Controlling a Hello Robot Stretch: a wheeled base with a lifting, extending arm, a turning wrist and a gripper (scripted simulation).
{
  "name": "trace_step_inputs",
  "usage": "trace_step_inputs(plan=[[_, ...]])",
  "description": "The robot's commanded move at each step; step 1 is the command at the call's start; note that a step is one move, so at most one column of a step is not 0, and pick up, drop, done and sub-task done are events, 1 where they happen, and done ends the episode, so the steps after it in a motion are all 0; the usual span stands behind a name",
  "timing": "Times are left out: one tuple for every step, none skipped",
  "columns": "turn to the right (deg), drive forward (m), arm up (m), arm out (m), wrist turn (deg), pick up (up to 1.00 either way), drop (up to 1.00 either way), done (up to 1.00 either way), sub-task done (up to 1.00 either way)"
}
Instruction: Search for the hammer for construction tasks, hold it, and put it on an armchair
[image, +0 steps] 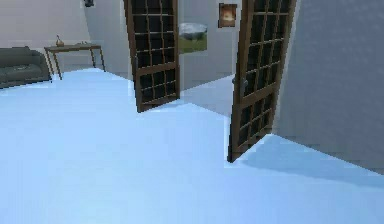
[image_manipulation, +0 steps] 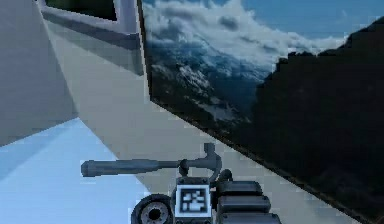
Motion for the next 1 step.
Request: trace_step_inputs(plan=[[-12.0,0.00,0.00,0.00,0.0,0.00,0.00,0.00,0.00]])
